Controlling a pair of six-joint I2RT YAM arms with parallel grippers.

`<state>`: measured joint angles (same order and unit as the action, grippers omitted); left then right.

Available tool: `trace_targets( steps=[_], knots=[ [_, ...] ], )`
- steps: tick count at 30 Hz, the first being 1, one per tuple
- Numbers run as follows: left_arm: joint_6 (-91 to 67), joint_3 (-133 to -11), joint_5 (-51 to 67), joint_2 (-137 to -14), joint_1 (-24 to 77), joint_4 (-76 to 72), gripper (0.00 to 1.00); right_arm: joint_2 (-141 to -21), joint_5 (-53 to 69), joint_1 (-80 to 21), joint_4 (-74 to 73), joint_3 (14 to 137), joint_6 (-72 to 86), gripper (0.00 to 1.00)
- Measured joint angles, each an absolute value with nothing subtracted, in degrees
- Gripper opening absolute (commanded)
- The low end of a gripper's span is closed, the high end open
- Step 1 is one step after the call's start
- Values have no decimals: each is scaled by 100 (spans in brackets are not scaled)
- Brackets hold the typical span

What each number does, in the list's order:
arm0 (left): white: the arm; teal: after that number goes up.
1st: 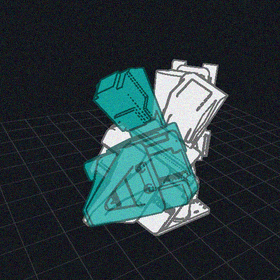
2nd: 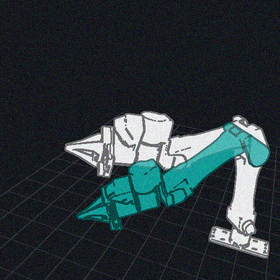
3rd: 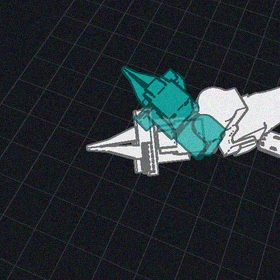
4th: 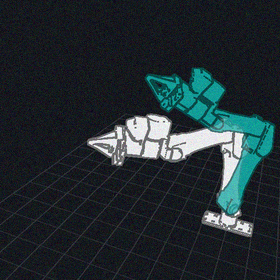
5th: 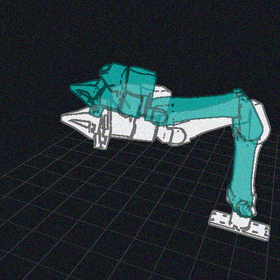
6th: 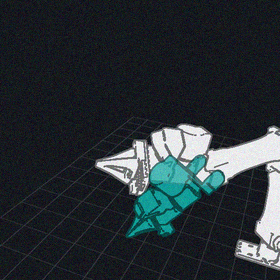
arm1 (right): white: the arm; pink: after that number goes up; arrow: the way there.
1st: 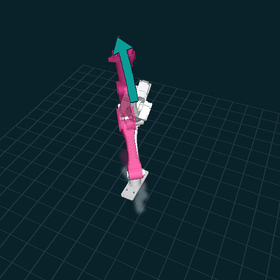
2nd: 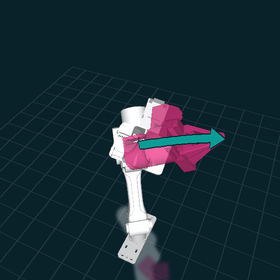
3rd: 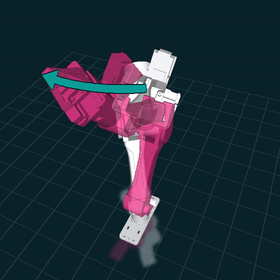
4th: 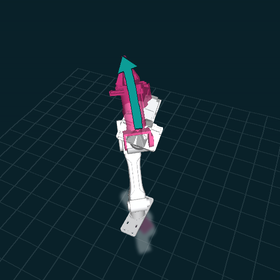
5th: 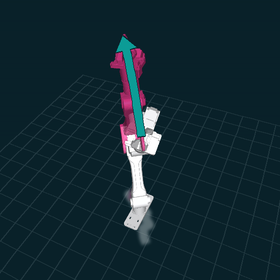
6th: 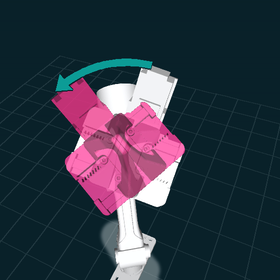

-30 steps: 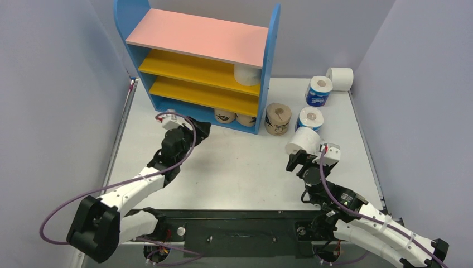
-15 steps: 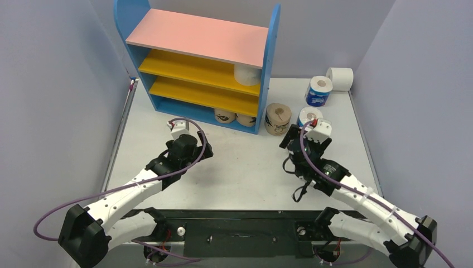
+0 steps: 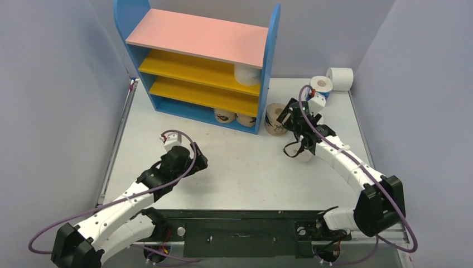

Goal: Place and organize the paper towels onto the shelf
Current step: Pick up the paper towel from the center of the board.

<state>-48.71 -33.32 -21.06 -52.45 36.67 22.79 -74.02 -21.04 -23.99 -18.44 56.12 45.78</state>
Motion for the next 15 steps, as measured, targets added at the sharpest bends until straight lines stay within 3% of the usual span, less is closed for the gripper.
trace_targets(
  steps=[5, 15],
  knots=[
    [-5024, -2722, -1761, -4403, 3667, 2187, 96, -8191, -1887, -2314, -1848, 6311, 4591, 71],
    [-5284, -2401, -1459, -4211, 3682, 1621, 96, -9111, -1765, -2088, -1850, 6740, 4595, 68]
  ],
)
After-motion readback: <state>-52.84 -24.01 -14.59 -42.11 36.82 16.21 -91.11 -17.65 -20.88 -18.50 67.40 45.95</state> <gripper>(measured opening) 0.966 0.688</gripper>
